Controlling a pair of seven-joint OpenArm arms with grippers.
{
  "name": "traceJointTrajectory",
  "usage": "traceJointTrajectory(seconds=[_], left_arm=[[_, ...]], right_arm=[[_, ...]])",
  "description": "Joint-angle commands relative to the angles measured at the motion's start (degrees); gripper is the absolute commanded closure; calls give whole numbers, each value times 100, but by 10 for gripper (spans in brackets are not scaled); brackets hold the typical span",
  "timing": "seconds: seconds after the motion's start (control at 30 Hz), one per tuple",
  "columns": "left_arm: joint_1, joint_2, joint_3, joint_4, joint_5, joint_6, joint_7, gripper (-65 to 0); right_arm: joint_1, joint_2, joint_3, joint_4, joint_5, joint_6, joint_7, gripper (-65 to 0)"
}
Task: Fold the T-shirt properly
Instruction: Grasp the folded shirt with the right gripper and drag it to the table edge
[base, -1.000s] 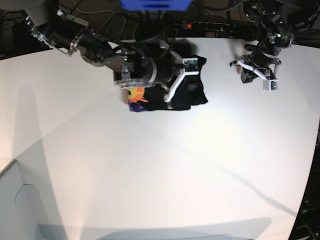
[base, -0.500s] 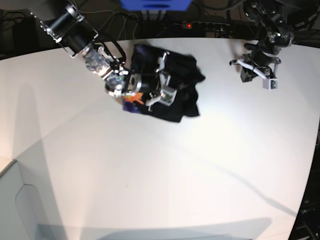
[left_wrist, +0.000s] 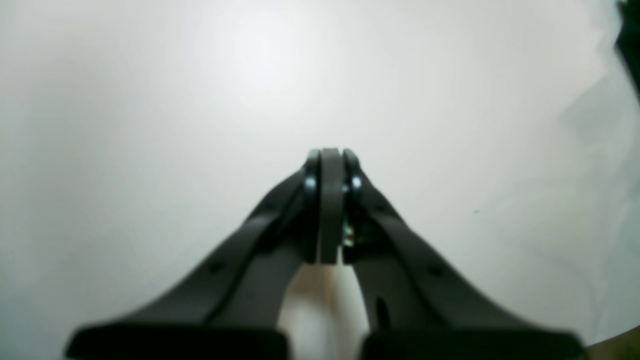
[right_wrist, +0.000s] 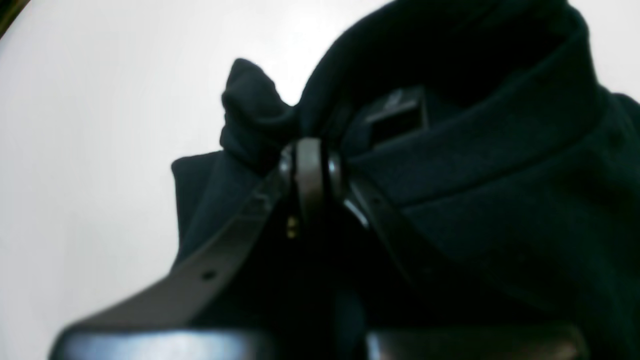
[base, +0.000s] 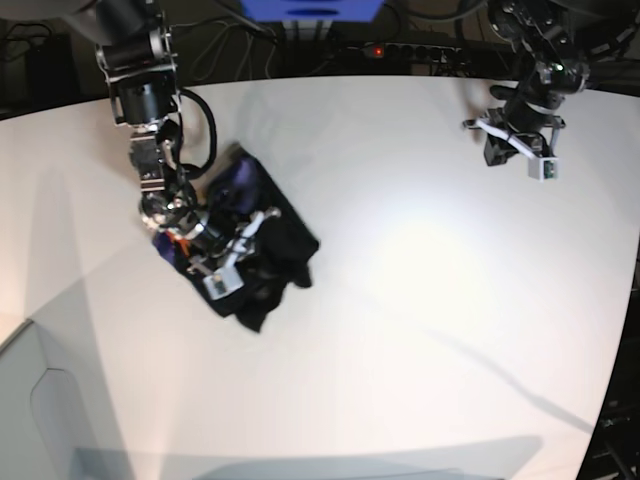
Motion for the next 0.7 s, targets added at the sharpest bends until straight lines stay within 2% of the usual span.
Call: traceJointTrajectory(seconds=[0.0,0.2,0.43,0.67], left_arm=[[37,-42,-23,112,-96,-15,-90,-4],[46,-51,-23,209,-96,-15,-90,-4],[99,-51,-23,279,-104,-15,-81,-4],[125,-51,-23,279,-104,-15,-81,-4]], right_arm=[[-41,252,261,-143,-326,-587,-403,0],[-32,454,1544,-389,-326,-622,-394,0],[-120,885,2142,-407,-326,-622,-394,0],[-595,1359,2881,-380,-326,-587,-386,0]])
